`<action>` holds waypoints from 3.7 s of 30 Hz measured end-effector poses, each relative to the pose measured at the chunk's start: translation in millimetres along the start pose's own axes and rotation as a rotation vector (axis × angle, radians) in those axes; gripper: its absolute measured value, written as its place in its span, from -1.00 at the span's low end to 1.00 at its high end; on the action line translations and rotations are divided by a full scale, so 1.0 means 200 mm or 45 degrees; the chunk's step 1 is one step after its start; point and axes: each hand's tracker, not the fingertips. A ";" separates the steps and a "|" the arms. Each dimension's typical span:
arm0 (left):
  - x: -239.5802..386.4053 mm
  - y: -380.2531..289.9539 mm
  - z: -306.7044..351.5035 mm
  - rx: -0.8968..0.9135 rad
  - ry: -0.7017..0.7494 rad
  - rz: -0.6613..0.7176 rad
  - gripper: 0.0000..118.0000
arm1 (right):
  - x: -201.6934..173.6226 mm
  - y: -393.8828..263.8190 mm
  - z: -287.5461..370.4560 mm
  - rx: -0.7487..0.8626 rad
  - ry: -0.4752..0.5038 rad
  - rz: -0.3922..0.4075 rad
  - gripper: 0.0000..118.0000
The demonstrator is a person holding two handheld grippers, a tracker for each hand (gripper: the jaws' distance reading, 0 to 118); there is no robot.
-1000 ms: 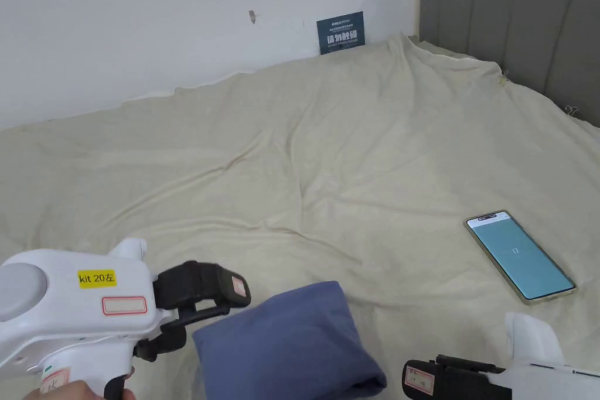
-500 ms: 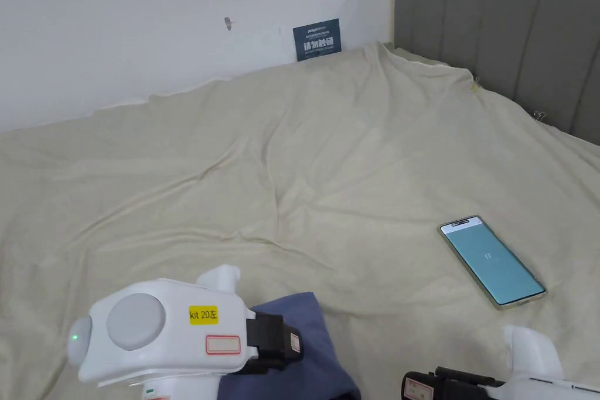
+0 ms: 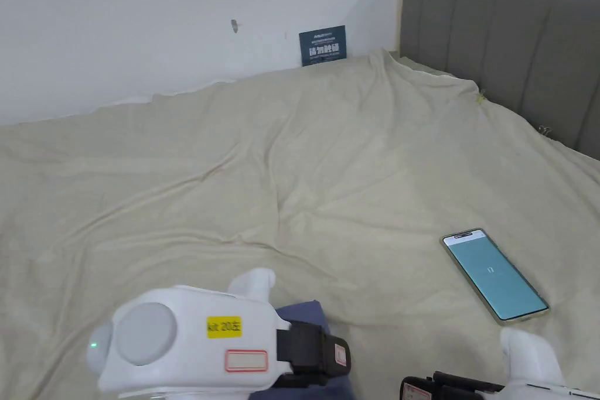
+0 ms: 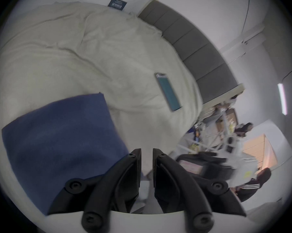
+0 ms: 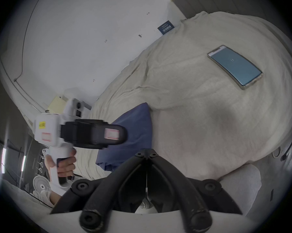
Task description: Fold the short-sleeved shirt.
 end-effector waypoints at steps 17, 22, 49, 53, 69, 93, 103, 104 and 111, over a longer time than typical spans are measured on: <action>-0.63 -0.40 0.76 0.391 0.053 0.469 -0.68 | -0.45 0.05 -0.75 -0.191 -0.334 0.596 -1.00; -0.73 -0.39 0.58 0.260 -0.087 0.545 1.00 | -0.36 0.01 -0.72 -0.163 -0.253 0.488 -1.00; -0.83 -0.29 0.15 0.132 -0.245 0.599 -0.35 | -0.41 0.02 -0.65 -0.150 -0.284 0.437 -1.00; -0.84 -0.30 0.25 0.145 -0.203 0.565 -0.36 | -0.50 0.01 -0.60 -0.090 -0.302 0.497 -1.00; -1.37 -0.79 1.60 0.526 0.373 0.681 -0.35 | -1.17 -0.22 -0.80 0.187 -0.210 0.759 -1.00; -2.19 -0.68 2.79 0.786 1.573 0.965 0.85 | -1.49 -0.33 -1.03 0.064 -0.206 0.858 -1.00; -1.85 -0.78 2.73 0.800 1.538 0.874 1.00 | -1.34 -0.29 -0.98 0.072 -0.205 0.804 -1.00; -1.80 -0.79 2.70 0.813 1.490 0.857 1.00 | -1.33 -0.28 -0.97 0.077 -0.205 0.801 -1.00; -1.17 -0.80 2.25 1.059 1.568 0.530 -0.81 | -1.30 -0.27 -0.78 0.210 -0.220 0.780 -1.00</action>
